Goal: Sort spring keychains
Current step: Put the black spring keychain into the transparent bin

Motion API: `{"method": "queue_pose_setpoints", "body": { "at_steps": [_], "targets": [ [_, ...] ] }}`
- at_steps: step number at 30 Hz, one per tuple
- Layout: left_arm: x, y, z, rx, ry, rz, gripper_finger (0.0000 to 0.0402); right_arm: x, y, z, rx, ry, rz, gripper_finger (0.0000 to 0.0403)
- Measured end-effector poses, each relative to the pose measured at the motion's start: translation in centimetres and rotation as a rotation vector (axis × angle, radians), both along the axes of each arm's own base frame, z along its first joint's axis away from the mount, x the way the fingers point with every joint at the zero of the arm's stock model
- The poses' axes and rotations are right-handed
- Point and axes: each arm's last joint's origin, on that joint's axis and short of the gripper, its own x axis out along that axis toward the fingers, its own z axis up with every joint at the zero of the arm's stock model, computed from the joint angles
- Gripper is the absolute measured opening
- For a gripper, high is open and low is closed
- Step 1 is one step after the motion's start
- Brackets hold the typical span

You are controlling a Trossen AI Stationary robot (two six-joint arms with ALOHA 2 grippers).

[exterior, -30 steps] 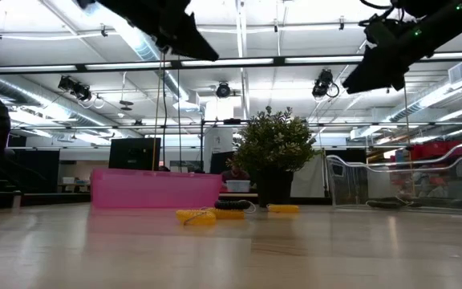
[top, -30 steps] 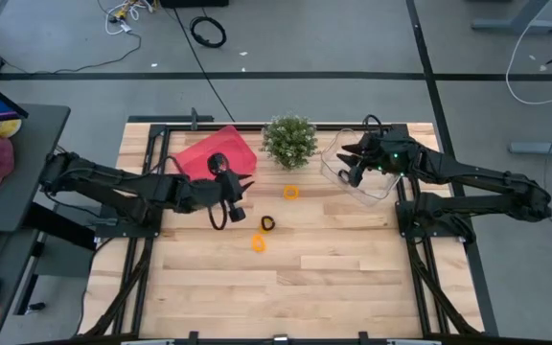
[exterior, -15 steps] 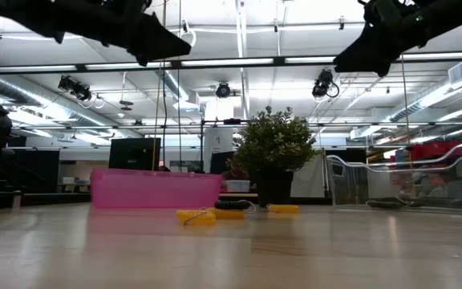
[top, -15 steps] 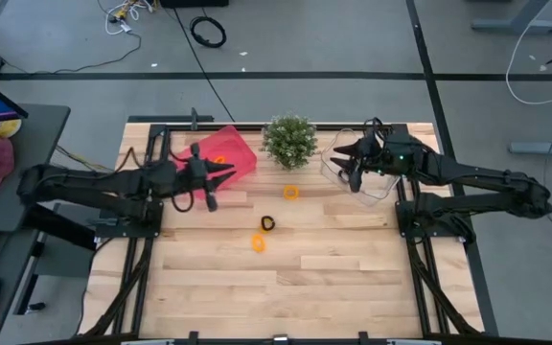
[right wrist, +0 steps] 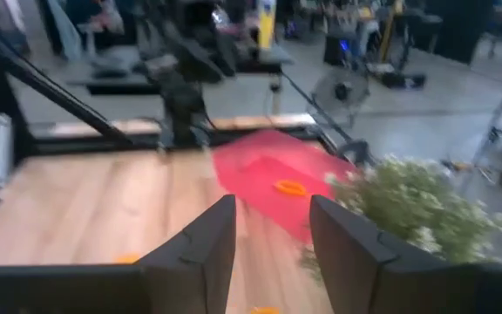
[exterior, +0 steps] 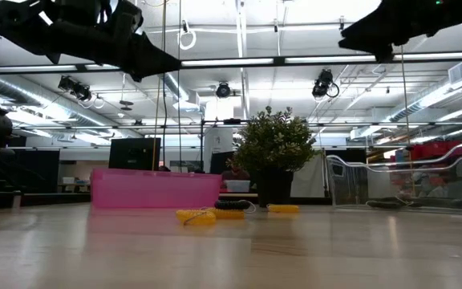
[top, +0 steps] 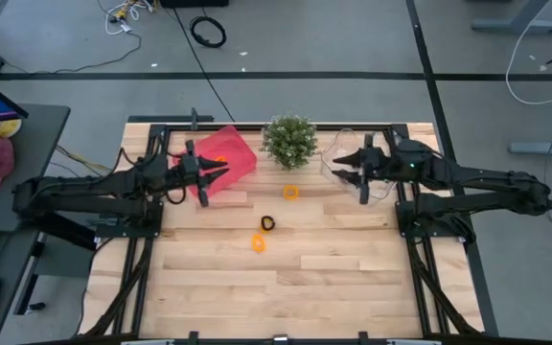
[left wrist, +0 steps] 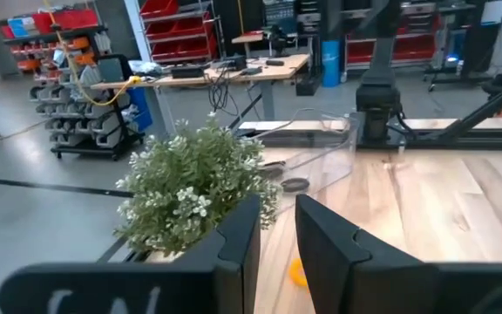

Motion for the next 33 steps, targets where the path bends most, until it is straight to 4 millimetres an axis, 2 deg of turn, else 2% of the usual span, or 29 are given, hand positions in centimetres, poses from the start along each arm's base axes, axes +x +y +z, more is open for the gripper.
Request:
{"method": "queue_pose_setpoints", "body": {
  "at_steps": [6,13,18,23,27,33],
  "targets": [
    [-0.7,0.4,0.0,-0.029,-0.001,-0.024,0.0080,-2.6,1.0,-2.3,0.005,-0.169,0.035,0.0153],
    [-1.7,-0.3,0.3,-0.074,-0.009,-0.139,0.0080,-5.8,2.3,-4.2,0.004,-0.350,0.184,0.0153],
    [-2.1,-0.8,-0.1,-0.099,0.031,-0.167,0.0080,-7.4,2.8,-6.2,0.003,-0.432,0.222,0.0153],
    [-2.1,-1.0,-0.1,-0.131,0.031,-0.177,0.0080,-7.9,3.0,-8.4,0.006,-0.469,0.236,0.0153],
    [-2.0,-1.2,-0.2,-0.169,0.025,-0.189,0.0080,-7.6,3.1,-10.2,0.025,-0.452,0.249,0.0153],
    [-1.9,-2.0,-0.2,-0.207,0.022,-0.232,0.0080,-7.3,3.1,-11.3,0.036,-0.378,0.251,0.0153]
  ]
}}
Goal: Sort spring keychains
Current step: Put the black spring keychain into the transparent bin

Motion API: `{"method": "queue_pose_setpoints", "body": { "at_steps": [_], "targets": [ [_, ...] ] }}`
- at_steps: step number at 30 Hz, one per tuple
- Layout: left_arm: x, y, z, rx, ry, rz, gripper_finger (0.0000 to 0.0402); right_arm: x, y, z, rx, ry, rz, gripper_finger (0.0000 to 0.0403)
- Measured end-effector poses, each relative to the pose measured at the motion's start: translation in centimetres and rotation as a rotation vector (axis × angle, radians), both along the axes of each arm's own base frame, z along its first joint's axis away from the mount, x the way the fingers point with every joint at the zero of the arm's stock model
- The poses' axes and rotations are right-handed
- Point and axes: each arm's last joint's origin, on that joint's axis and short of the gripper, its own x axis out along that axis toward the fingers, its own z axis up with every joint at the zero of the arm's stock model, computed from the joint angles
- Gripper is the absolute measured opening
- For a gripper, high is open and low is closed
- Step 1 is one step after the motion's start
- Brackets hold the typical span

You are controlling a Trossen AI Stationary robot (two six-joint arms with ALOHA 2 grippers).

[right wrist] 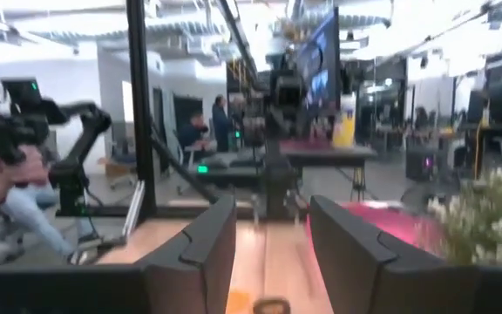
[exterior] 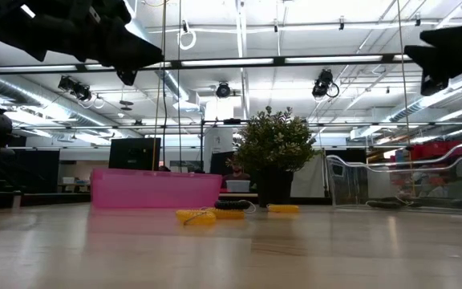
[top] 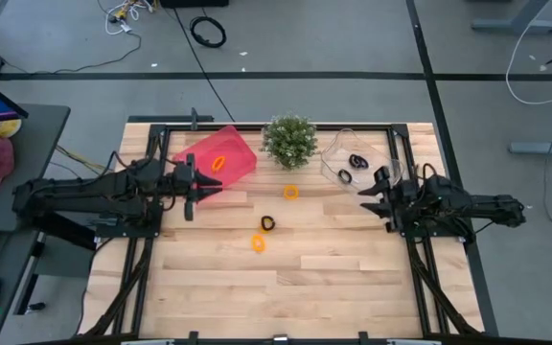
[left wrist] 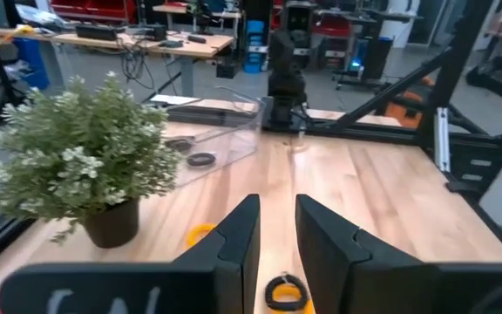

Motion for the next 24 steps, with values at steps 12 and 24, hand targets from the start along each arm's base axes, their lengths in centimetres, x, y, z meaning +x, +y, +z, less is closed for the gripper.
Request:
{"method": "queue_pose_setpoints", "body": {
  "at_steps": [12,24],
  "targets": [
    [1.3,-1.3,-1.0,-0.008,0.079,-0.077,0.0080,0.3,0.0,-1.8,0.015,0.188,-0.009,0.0153],
    [5.0,-1.6,-3.4,0.024,0.219,-0.103,0.0080,0.4,0.0,-1.8,0.017,0.188,-0.009,0.0153]
  ]
}}
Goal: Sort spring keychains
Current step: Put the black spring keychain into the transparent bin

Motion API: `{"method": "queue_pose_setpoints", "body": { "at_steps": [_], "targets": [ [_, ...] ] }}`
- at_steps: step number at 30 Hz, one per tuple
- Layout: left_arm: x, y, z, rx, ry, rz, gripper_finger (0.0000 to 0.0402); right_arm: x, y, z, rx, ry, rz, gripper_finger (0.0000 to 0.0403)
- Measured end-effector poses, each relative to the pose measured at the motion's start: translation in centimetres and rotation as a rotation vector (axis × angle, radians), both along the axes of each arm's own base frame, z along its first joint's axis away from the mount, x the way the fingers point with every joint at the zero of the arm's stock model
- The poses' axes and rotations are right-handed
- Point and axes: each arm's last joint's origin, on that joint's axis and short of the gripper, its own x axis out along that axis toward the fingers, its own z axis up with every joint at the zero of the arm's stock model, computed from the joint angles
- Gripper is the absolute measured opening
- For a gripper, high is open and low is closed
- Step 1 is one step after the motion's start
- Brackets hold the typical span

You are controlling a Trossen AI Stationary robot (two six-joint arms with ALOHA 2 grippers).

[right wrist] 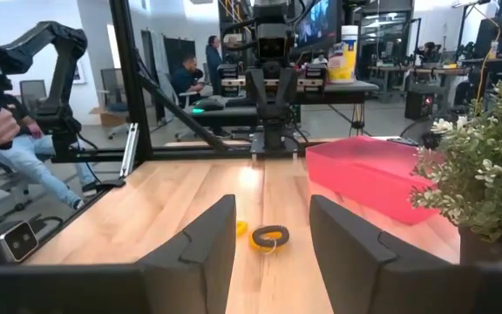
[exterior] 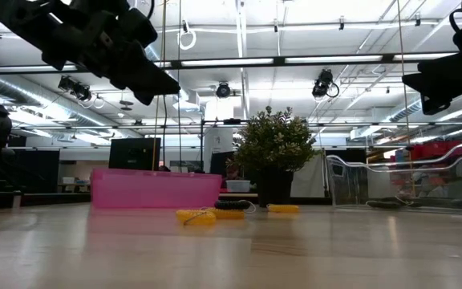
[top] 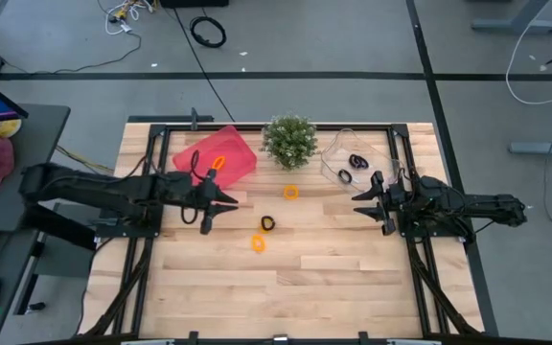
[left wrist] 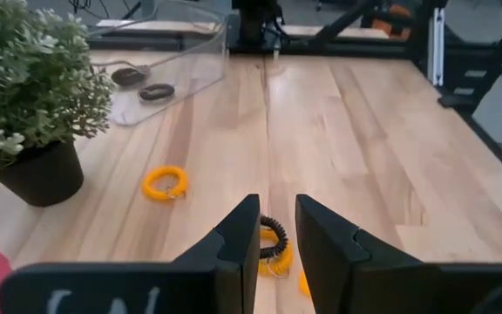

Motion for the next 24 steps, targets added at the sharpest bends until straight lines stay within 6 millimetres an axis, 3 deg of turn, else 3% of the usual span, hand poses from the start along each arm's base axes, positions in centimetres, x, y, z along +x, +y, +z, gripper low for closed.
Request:
{"method": "queue_pose_setpoints", "body": {
  "at_steps": [9,24],
  "targets": [
    [3.1,-0.2,-0.5,-0.001,0.093,-0.005,0.0080,0.0,0.0,0.0,0.000,-0.001,0.000,0.0153],
    [10.6,0.0,-4.1,0.052,0.390,0.087,0.0080,0.0,0.0,0.0,0.000,-0.001,-0.001,0.0153]
  ]
}}
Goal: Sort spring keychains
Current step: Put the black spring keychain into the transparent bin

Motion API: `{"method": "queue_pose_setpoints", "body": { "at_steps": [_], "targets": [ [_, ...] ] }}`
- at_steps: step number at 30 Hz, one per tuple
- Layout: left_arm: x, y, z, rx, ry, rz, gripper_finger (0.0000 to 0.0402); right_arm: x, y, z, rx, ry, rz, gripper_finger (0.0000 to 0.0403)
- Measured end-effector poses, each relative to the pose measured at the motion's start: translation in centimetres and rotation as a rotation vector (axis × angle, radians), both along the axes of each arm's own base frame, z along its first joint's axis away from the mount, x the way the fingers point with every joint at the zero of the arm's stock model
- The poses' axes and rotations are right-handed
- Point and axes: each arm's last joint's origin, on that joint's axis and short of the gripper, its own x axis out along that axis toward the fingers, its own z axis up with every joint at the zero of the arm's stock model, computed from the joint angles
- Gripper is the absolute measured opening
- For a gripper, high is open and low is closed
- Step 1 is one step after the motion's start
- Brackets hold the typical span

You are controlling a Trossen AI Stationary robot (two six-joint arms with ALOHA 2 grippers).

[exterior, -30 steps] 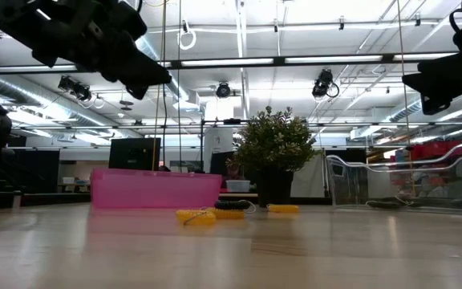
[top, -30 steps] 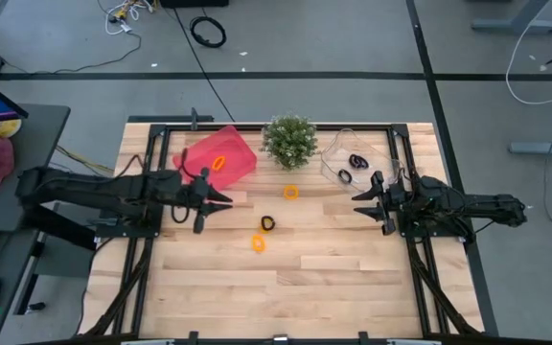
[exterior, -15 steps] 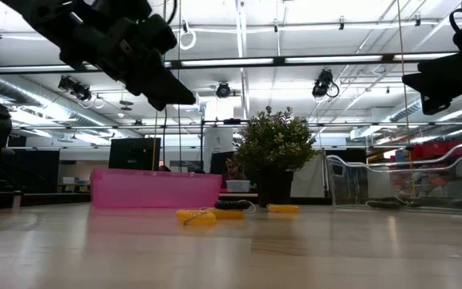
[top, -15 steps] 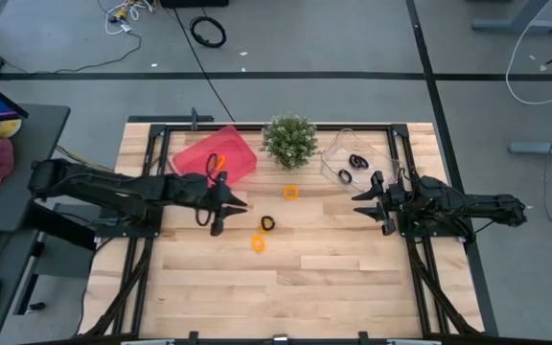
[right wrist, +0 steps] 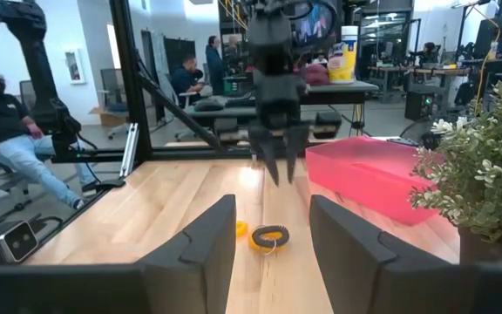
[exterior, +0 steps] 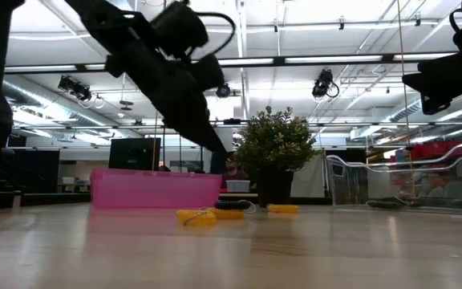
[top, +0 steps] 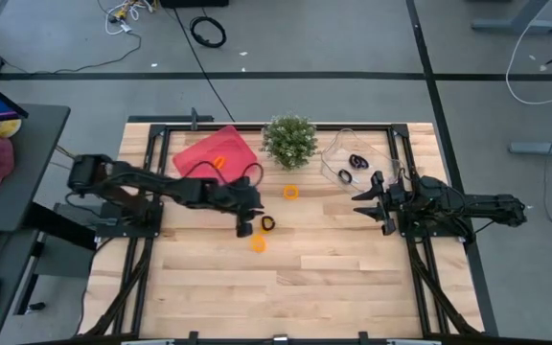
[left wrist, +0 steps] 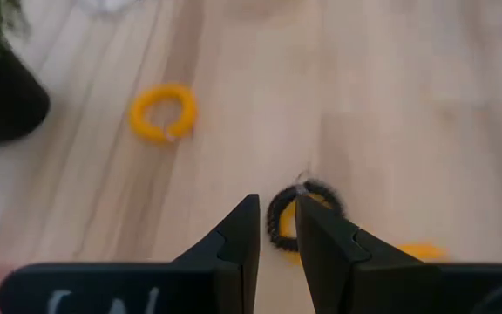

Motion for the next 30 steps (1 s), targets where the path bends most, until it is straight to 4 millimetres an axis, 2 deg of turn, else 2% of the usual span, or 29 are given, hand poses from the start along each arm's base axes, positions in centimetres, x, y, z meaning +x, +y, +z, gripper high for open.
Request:
{"method": "queue_pose_setpoints", "body": {
  "at_steps": [4,10,17,22,27,30],
  "targets": [
    [1.6,0.1,-1.6,-0.006,0.107,0.027,0.0080,0.0,0.0,0.0,0.000,0.000,0.000,0.0153],
    [3.8,0.0,-3.7,-0.018,0.174,0.013,0.0080,0.0,0.0,0.0,0.000,-0.001,-0.002,0.0153],
    [5.2,0.3,-5.8,-0.021,0.261,0.020,0.0080,0.0,0.0,0.0,0.000,-0.002,-0.002,0.0153],
    [5.9,0.8,-6.0,-0.029,0.268,0.032,0.0074,0.0,0.0,0.0,0.000,-0.002,0.000,0.0153],
    [6.2,0.8,-5.8,-0.017,0.278,0.039,0.0017,0.0,0.0,0.0,0.000,-0.002,0.001,0.0153],
    [6.3,0.6,-5.6,-0.013,0.298,0.036,0.0013,0.0,0.0,0.0,0.000,-0.002,0.001,0.0153]
  ]
}}
